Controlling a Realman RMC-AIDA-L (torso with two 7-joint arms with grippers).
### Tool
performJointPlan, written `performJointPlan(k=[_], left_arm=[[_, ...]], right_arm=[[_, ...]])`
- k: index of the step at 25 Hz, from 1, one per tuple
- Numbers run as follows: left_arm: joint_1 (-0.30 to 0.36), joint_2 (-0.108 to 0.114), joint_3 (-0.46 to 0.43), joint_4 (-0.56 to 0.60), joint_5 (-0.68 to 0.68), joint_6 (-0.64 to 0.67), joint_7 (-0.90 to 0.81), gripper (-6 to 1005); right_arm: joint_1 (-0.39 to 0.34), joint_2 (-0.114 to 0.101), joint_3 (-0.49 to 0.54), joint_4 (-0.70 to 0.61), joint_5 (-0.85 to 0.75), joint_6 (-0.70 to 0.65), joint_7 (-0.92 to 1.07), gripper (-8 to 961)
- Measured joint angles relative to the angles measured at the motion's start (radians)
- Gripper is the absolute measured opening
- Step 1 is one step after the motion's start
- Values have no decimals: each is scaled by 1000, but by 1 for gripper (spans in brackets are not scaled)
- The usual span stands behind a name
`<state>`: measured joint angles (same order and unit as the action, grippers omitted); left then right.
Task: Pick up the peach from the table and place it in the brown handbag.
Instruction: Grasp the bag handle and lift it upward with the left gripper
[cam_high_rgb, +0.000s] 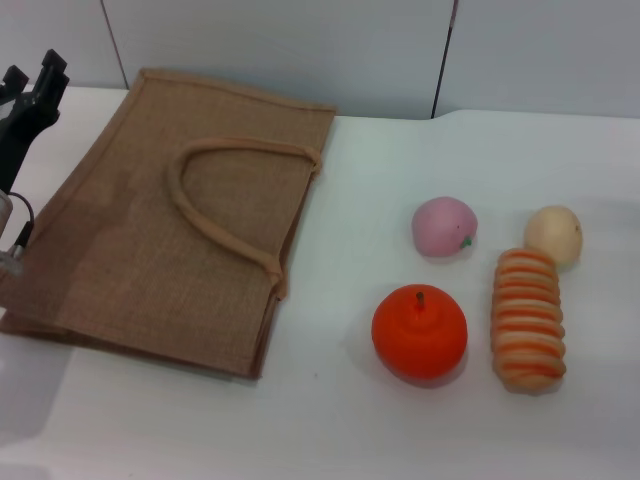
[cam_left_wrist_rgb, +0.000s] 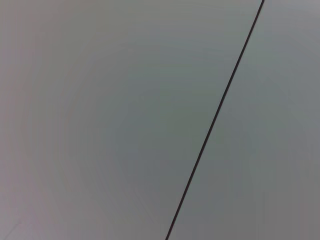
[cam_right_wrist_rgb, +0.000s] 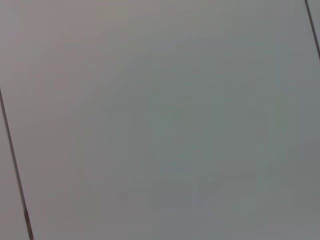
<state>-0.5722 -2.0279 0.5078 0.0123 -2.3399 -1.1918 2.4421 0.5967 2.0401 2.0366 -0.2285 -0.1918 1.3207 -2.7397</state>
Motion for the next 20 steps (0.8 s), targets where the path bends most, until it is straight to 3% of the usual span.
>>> performJointPlan(k=[14, 20], left_arm=[[-8, 2, 0, 1, 22, 26, -10, 616], [-26, 20, 0, 23, 177, 95, -152, 616]], right_arm=[[-1, 0, -1, 0, 0, 0, 0, 881], [-7, -1, -1, 0, 0, 0, -1, 881]])
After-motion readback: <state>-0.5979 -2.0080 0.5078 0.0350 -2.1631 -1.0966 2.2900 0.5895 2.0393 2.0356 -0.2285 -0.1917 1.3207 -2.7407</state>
